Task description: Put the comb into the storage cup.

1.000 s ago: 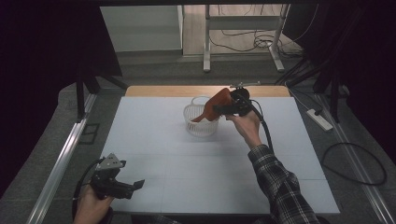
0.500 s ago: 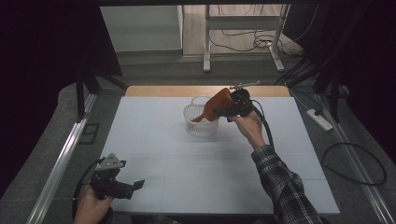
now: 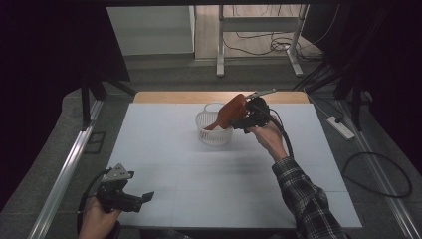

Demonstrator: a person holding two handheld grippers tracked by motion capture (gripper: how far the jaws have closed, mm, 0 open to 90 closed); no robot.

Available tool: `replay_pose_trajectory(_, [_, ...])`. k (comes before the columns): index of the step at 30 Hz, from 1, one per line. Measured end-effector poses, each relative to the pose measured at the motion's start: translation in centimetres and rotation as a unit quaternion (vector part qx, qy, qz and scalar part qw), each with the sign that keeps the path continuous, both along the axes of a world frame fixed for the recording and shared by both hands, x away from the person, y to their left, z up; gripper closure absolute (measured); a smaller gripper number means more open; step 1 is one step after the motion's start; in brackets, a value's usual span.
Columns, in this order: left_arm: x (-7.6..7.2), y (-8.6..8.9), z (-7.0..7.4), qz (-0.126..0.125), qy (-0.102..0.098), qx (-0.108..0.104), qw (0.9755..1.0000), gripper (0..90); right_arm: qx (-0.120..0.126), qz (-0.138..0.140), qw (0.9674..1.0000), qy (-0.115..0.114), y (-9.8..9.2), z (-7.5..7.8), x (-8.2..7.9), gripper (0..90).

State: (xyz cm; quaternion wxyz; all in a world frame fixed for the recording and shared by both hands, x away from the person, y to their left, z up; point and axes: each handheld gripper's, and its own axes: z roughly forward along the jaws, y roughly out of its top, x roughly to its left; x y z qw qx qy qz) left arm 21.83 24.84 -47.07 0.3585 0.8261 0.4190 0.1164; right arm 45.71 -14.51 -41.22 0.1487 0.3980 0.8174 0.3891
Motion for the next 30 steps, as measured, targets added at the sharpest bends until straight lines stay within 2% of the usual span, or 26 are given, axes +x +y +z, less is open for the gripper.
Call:
replay_pose_trajectory(13, [0.0,0.0,0.0,0.001,0.001,0.0,1.0,0.2,-0.018,0.021,0.9996,-0.002,-0.8,-0.3,-0.9,0.0])
replay_pose_trajectory(18, [0.0,0.0,0.0,0.0,0.001,0.001,1.0,0.2,-0.017,0.032,0.9993,0.003,-0.9,-0.3,-1.4,0.0])
replay_pose_trajectory(22, [0.0,0.0,0.0,0.0,0.001,0.002,1.0,0.2,-0.039,0.053,0.9979,0.001,-0.6,-0.3,-2.1,0.0])
replay_pose_trajectory(30, [0.0,-0.1,0.0,0.0,0.001,0.003,1.0,0.2,-0.04,0.06,0.9974,-0.005,-0.6,-0.2,-3.0,0.0])
